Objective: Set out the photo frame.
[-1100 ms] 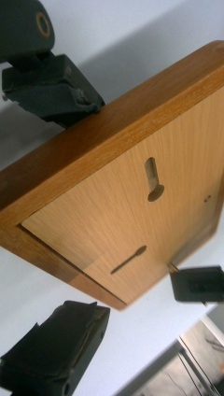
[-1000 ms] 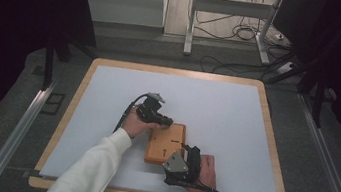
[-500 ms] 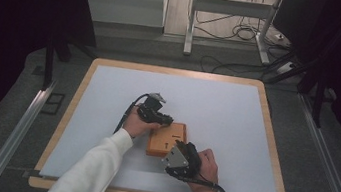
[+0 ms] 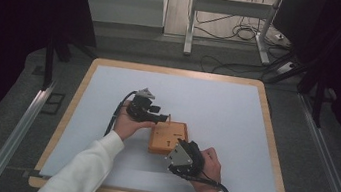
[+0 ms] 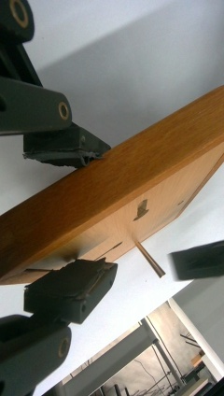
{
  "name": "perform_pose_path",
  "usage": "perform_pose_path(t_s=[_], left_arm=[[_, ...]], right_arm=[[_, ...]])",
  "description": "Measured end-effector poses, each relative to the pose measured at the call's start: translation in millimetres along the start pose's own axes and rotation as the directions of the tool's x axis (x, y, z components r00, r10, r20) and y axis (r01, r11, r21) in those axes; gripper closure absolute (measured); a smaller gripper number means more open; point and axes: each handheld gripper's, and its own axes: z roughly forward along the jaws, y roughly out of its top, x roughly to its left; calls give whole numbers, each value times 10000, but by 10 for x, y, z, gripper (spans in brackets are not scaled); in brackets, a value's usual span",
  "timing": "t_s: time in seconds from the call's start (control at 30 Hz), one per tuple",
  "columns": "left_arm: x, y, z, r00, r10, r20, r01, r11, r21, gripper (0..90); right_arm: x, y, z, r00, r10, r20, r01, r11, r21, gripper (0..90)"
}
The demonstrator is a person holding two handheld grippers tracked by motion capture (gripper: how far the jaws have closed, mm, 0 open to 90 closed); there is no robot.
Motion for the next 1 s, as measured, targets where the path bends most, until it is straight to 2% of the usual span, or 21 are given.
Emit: perform_pose_path(t_s=[0.17, 0.3, 0.37, 0.6, 0.73, 0.87, 0.93, 1.0], left_arm=[[-15, -251, -274, 9990, 225, -383, -236, 9993, -295, 395], [-37, -461, -424, 9973, 482, -547, -494, 9986, -206, 386], [-46, -527, -466, 9954, 733, -613, -730, 9973, 70, 370], [-98, -676, -537, 9953, 812, -527, -801, 9965, 230, 361], [-135, -753, -559, 9934, 954, -635, -926, 9946, 466, 352], [-127, -837, -598, 9937, 879, -697, -837, 9946, 617, 349], [-127, -883, -624, 9936, 689, -895, -633, 9960, 637, 351], [-124, -928, -652, 9942, 620, -883, -559, 9960, 694, 352]], right_arm=[[-36, 1, -16, 10000, 51, 42, -51, 10000, -11, 448], [-55, -5, -21, 9999, 78, 93, -78, 10000, -17, 451], [-60, -6, -20, 9999, 71, 111, -71, 10000, -6, 452], [-61, -12, -14, 9999, 65, 140, -65, 10000, 49, 452], [-66, -5, -21, 9998, 51, 191, -53, 9999, 124, 460], [-99, 13, -26, 9997, 139, 222, -142, 9998, 134, 472], [-120, 37, -32, 9996, 138, 228, -142, 9997, 179, 480], [-152, 70, -30, 9996, 124, 247, -128, 9997, 187, 487]])
